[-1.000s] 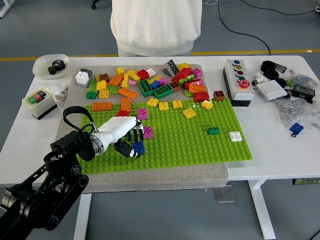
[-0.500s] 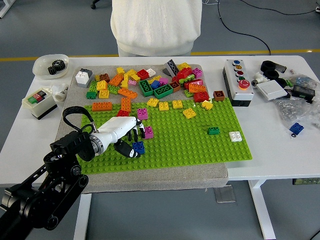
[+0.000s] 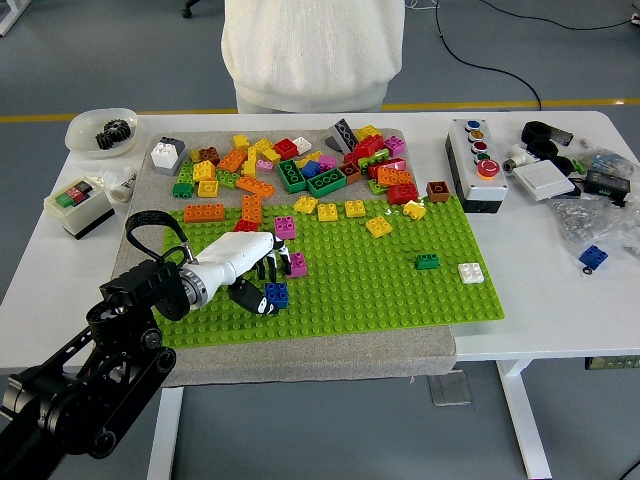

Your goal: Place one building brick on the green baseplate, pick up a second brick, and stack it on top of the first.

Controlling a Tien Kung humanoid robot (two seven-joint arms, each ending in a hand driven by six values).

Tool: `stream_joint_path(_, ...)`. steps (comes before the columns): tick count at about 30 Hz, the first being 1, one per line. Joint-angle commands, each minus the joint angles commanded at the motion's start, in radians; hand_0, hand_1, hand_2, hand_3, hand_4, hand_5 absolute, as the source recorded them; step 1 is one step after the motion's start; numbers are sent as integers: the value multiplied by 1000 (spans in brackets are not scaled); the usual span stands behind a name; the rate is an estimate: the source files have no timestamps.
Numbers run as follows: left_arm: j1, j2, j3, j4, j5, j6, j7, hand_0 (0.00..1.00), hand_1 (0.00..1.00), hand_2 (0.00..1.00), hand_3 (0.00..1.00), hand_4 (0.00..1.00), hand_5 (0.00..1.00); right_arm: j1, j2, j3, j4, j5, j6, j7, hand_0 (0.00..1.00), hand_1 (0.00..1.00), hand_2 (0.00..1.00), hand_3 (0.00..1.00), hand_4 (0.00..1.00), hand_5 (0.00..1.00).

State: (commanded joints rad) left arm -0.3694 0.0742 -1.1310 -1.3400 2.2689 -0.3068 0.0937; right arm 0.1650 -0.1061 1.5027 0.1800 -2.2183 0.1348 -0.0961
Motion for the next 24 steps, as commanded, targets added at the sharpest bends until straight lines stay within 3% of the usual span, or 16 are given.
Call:
stream_joint_path(12,1,1,0,-6,0,-2,3,465,420,456,511,998,2,-2,-1,0,0,-3,0,0,741,645,714,602,829,403)
stream_joint_path(24,6,9,-10,-57,0,-52,21,465,420,455,509,998,2,-4,0,-2,0,-4,2,1,741,645,714,602,829,402)
